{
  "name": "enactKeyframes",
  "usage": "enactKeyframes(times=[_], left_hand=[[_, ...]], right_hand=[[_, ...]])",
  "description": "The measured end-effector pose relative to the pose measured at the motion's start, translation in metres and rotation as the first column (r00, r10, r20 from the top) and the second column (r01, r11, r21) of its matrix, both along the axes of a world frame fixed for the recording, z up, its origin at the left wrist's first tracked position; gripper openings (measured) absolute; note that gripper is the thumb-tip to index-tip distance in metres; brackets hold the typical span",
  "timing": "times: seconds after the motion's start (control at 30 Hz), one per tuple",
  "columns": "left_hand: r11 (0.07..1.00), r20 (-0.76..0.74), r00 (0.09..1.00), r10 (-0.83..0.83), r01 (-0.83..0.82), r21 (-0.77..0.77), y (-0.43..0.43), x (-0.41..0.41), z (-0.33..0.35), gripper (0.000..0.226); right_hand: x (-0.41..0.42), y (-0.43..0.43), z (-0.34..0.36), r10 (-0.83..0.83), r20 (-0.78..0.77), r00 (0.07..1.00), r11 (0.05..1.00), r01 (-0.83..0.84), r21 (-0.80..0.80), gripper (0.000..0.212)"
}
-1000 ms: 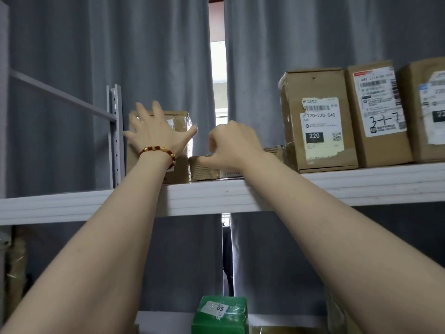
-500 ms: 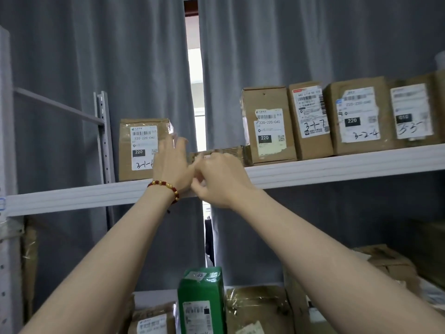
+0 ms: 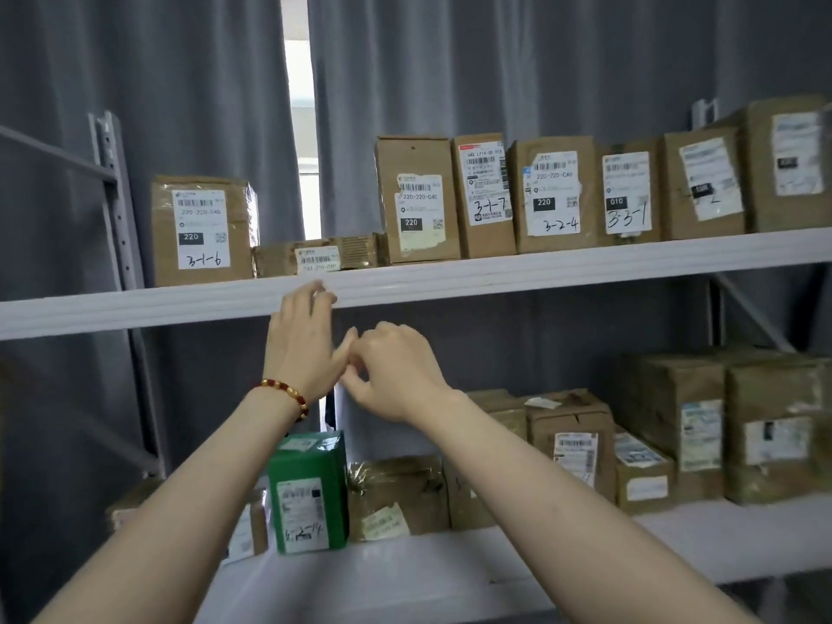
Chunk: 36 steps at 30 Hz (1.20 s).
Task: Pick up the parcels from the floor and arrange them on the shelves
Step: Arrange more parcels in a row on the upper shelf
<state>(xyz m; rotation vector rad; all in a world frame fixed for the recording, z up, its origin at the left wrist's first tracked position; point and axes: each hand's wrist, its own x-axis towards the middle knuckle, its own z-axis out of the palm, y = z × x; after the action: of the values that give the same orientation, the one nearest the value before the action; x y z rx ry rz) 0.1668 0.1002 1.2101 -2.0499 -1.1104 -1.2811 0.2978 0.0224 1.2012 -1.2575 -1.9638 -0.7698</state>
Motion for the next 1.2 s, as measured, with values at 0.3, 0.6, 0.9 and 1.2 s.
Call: enactKeyframes(times=[0.3, 0.6, 0.9, 1.2], left_hand=[[0.978, -0.290, 0.950, 0.116, -0.160, -0.133, -0.043, -0.005, -0.086, 0.063], [0.903, -0.353, 0.914, 0.201, -0.313, -0.296, -0.118, -0.017, -0.171, 0.060], [0.736, -0.391, 0.846, 0.362, -0.517, -0.437, -0.195, -0.074, -0.258, 0.061], [0.517, -0.399, 0.792, 0.462, -0.606, -0.604, -0.230, -0.147, -0.377, 0.059]], right_hand=[[0.033, 0.001, -0.106, -0.076, -0.139, 0.987, 0.957, 0.033, -0.289, 0.023], [0.019, -0.033, -0.196, 0.040, -0.224, 0.974, 0.842, -0.153, -0.518, 0.027], [-0.031, -0.064, -0.283, 0.165, -0.247, 0.955, 0.664, -0.292, -0.688, 0.012], [-0.098, -0.075, -0.410, 0.253, -0.275, 0.928, 0.473, -0.367, -0.801, 0.006]])
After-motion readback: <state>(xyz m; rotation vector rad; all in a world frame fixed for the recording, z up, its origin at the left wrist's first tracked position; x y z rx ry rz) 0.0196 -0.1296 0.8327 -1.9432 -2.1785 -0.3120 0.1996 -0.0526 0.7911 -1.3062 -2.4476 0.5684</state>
